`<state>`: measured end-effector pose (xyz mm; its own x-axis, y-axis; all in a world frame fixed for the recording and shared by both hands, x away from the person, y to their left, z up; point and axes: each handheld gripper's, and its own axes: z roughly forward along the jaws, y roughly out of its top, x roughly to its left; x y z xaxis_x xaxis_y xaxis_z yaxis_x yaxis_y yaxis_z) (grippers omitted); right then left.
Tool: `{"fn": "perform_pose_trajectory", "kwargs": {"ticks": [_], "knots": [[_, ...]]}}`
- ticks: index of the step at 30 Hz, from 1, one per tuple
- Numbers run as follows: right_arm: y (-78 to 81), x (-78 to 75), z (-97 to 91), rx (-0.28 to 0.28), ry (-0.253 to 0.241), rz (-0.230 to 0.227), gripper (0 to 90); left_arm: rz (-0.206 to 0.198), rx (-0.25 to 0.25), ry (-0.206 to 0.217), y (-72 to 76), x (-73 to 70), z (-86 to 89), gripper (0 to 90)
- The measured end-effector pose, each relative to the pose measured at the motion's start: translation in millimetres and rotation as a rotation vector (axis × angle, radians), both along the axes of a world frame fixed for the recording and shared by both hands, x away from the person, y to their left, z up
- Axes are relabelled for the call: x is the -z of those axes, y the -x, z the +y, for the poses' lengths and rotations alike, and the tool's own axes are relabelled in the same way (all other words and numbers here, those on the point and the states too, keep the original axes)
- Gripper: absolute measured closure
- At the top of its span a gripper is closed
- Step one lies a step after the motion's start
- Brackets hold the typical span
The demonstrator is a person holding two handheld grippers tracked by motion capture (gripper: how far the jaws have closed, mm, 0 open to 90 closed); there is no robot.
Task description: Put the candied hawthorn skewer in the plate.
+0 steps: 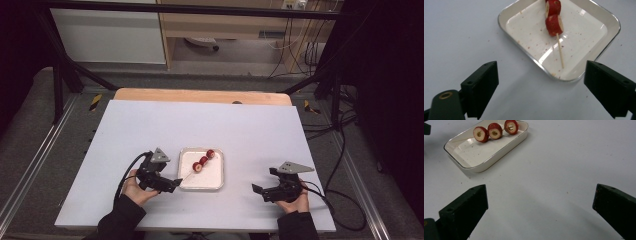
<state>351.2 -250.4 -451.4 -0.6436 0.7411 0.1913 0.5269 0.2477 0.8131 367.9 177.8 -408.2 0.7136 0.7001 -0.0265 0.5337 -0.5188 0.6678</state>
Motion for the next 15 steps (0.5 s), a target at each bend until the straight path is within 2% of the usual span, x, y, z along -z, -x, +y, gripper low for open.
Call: {"fn": "perform_pose_trajectory", "kwargs": {"ticks": [2,8,15], "knots": [[-0.4,0.4,0.0,-0.004,0.003,-0.002,0.5,-0.012,-0.010,0.014,2.6,2.4,11.3,11.5],[-0.3,1.8,1.1,-0.006,0.011,0.008,0.5,-0.014,-0.032,0.081,8.9,12.5,44.7,11.3],[-1.0,4.5,2.7,-0.010,0.027,0.014,0.5,-0.011,-0.056,0.134,17.8,30.2,77.1,11.5]]}}
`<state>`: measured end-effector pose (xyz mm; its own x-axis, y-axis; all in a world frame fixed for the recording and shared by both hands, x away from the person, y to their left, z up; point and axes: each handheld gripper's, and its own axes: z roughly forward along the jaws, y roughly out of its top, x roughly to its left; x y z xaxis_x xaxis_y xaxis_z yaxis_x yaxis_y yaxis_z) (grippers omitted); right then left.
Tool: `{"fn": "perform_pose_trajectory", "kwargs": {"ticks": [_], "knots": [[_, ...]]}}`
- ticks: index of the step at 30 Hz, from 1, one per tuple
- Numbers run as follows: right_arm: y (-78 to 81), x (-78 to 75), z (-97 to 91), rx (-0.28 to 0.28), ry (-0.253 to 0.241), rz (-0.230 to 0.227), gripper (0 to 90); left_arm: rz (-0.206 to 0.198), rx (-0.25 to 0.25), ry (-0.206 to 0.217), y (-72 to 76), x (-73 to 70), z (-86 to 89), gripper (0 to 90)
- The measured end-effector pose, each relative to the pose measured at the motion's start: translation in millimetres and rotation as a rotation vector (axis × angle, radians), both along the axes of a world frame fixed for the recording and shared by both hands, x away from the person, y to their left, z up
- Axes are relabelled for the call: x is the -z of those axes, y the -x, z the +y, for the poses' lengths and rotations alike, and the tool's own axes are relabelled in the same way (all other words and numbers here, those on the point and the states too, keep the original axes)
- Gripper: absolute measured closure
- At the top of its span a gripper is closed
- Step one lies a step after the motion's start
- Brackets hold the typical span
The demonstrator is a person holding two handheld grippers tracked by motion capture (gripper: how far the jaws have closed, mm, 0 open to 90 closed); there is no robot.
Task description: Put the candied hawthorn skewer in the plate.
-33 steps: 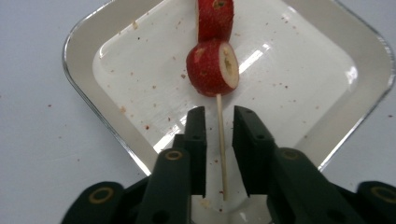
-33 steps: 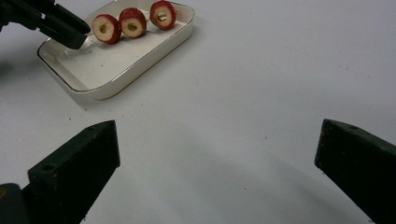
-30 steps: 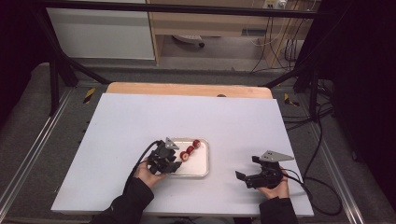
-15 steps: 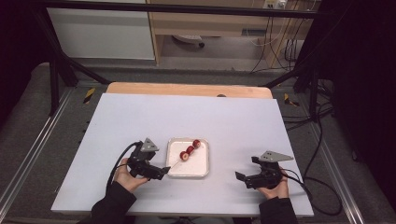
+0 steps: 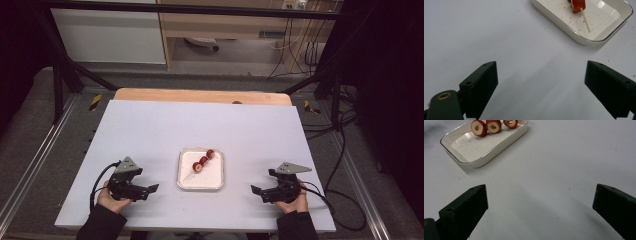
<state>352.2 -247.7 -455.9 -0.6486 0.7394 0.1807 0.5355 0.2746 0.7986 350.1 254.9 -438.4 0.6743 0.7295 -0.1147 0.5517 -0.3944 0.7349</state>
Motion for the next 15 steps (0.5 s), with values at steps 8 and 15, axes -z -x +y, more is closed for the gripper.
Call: {"fn": "perform_pose_trajectory", "kwargs": {"ticks": [8,15], "knots": [[0.2,1.0,0.9,-0.001,0.011,0.012,0.5,-0.002,-0.014,0.023,4.6,8.8,22.2,12.4],[0.3,0.0,-0.1,-0.002,0.013,0.007,0.4,-0.014,-0.002,0.020,4.3,8.6,23.4,13.1]]}}
